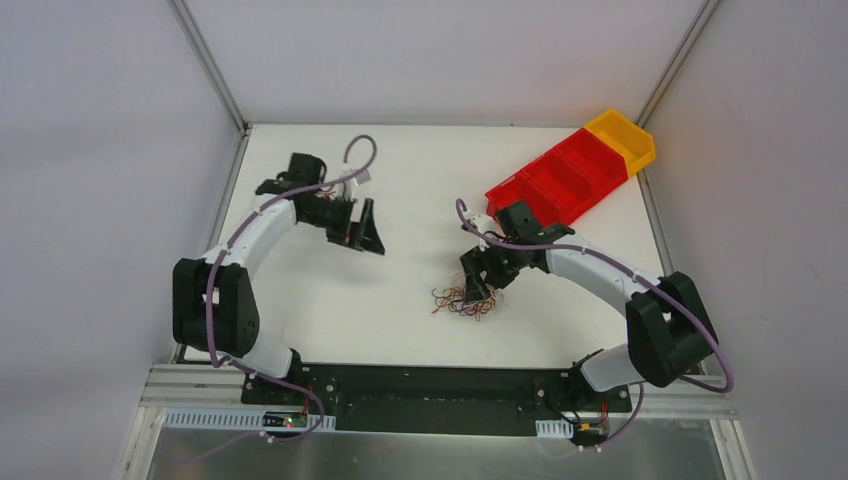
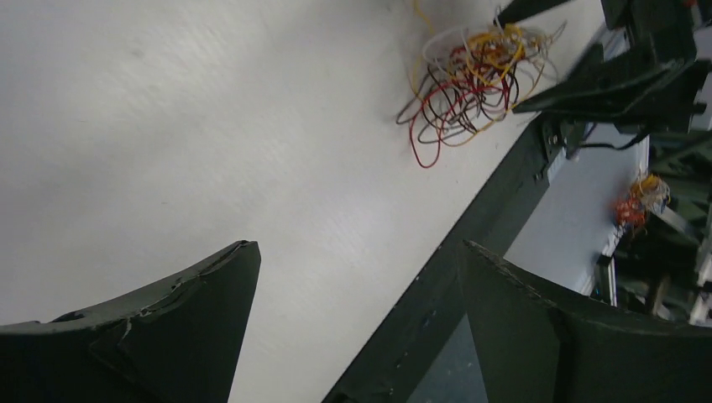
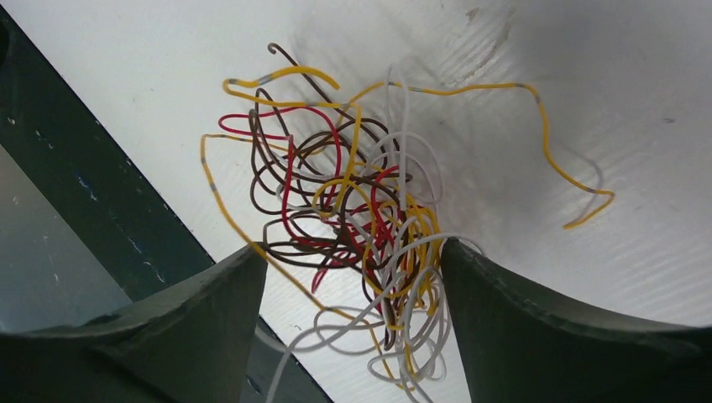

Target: Untangle the cables

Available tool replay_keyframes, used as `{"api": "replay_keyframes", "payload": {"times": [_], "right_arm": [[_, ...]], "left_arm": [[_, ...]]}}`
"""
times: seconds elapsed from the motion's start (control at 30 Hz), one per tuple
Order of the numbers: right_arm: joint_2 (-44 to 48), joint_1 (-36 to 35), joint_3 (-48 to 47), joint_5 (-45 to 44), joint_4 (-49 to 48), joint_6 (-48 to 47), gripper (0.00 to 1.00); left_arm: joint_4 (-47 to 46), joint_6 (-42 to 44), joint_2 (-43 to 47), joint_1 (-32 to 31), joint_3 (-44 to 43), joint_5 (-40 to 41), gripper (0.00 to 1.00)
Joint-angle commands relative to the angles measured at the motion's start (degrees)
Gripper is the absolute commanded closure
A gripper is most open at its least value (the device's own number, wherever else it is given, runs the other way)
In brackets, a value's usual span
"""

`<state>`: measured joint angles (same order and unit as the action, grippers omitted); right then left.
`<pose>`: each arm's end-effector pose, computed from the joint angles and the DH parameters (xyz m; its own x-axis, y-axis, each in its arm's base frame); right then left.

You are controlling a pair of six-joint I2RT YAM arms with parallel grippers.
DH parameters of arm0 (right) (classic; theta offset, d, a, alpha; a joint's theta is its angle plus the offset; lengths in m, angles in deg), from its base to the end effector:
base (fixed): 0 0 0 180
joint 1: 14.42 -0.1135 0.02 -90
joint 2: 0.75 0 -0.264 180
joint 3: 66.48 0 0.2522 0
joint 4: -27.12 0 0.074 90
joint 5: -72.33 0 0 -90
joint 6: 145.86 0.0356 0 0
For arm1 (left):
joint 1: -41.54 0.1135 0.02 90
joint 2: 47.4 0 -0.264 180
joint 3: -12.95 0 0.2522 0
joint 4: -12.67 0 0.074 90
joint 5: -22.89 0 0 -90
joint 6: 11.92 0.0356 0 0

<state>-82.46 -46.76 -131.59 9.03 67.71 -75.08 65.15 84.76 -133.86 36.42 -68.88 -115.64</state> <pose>0.2288 0.1638 0.2138 -0.4455 -0.6301 -0.6360 -0.8793 0.4417 0.1782 0.3045 -0.0541 0.2747 -0.7767 0.1469 -0.6125 0.5585 0.6103 -0.5618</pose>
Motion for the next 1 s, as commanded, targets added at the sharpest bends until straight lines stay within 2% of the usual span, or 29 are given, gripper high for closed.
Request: {"api": "replay_keyframes", "payload": {"times": [0.0,0.1,0.17,0.2,0.3,0.43,0.63,0.8,0.9,0.97], "right_arm": [[-2.5,-0.24,0.8,3.51,-1.46,-2.37,0.27],[-2.86,-0.17,1.38,2.32,-2.84,-2.26,0.41],[-2.6,0.06,1.75,2.53,-2.79,-2.4,0.46],[-2.24,0.11,2.04,2.66,-2.81,-2.33,0.5],[-1.22,0.18,2.99,3.61,-3.58,-1.21,0.63],[0.57,0.51,3.29,3.95,-5.34,0.95,0.99],[7.09,0.97,3.17,6.96,-10.23,4.41,1.0],[8.18,0.97,1.65,10.1,-12.95,7.72,1.0],[8.21,1.08,0.17,8.63,-12.58,8.72,1.0],[8.55,2.13,0.0,7.41,-11.51,8.8,1.0]], "left_arm": [[-13.17,-5.75,-0.57,-10.92,7.34,-2.56,0.1],[-30.75,-18.93,-4.29,-15.73,10.97,-4.64,0.11],[-43.8,-28.55,-7.73,-17.94,13.02,-6.96,0.11],[-47.97,-30.97,-9.26,-19.45,13.43,-7.57,0.11],[-52.99,-32.32,-12.65,-23.71,13.73,-7.01,0.12],[-64.59,-42.73,-17.67,-24.27,16.25,-5.59,0.17],[-68.52,-47.06,-17.23,-23.71,16.61,-9.41,0.22],[-68.94,-47.48,-16.06,-25.72,16.11,-11.02,0.24],[-73.21,-50.96,-14.75,-25.39,16.58,-13.19,0.47],[-72.68,-51.54,-11.45,-24.29,17.22,-14.46,0.6]]}}
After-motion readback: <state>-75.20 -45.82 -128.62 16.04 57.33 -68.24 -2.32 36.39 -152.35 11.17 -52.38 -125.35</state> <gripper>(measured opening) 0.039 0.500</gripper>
